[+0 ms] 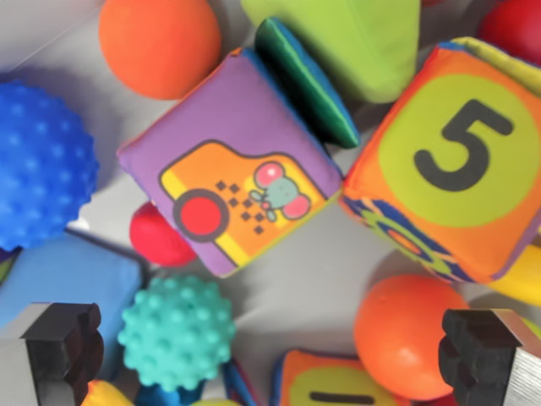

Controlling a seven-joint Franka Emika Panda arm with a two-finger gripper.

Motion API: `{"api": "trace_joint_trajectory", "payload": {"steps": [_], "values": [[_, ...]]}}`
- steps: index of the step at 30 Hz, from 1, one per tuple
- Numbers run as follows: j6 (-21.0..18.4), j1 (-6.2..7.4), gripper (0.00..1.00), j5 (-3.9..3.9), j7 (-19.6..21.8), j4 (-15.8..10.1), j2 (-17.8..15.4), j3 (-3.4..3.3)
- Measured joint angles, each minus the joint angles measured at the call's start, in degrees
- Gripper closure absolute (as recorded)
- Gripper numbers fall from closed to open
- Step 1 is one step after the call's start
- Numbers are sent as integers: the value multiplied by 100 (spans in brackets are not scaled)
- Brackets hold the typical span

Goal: Pick an object from the bin

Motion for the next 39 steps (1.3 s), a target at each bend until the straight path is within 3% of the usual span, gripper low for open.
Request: {"api": "trace_joint_trajectory", "payload": {"steps": [19, 39], "values": [[847, 355, 0, 115, 1543, -183, 690, -2], [1711, 763, 0, 336, 3100, -114, 1604, -11]]}}
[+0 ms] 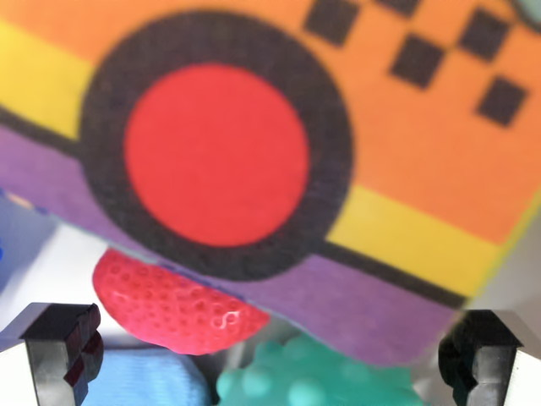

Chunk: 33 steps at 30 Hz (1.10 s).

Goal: Pick an object from the bin

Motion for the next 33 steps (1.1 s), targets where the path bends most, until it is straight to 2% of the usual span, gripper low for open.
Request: {"api": "trace_joint_trajectory", "payload": {"steps": [8, 16, 17, 33], "values": [[312, -30, 0, 34, 13, 126, 246, 25], [348, -40, 0, 37, 13, 151, 287, 27], [348, -40, 100, 37, 13, 151, 287, 27], [348, -40, 100, 37, 13, 151, 287, 27]]}}
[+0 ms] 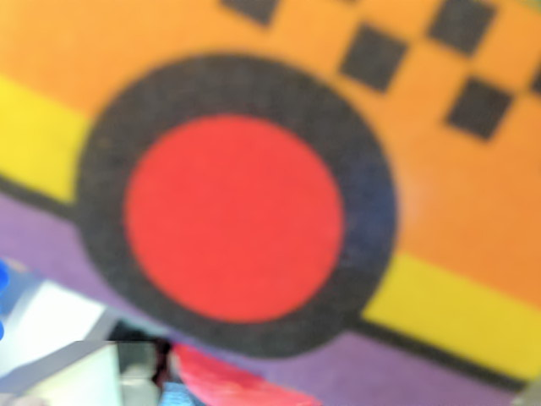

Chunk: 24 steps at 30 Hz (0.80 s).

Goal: Pick an object from the bin

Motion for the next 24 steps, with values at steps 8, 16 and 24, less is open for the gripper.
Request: {"api": "trace_joint_trajectory", "payload": {"steps": [8, 16, 24], "values": [[17, -2, 100, 0, -1, 27, -47, -1], [17, 2, 100, 0, -3, 26, -81, -1], [13, 2, 100, 0, -3, 20, -94, -1]]}}
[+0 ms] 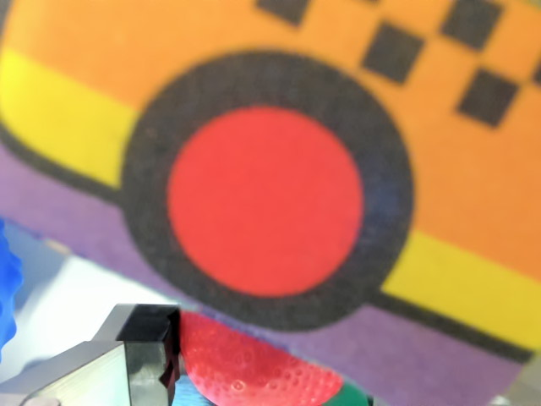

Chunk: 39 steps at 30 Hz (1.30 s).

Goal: Pick an object from the bin

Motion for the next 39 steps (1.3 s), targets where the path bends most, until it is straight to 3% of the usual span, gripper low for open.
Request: {"api": "trace_joint_trajectory", "payload": {"steps": [17, 39], "values": [[-404, 42, 100, -14, 13, -146, -508, -56], [-1491, 124, 100, -171, 125, -267, -1613, -165]]}}
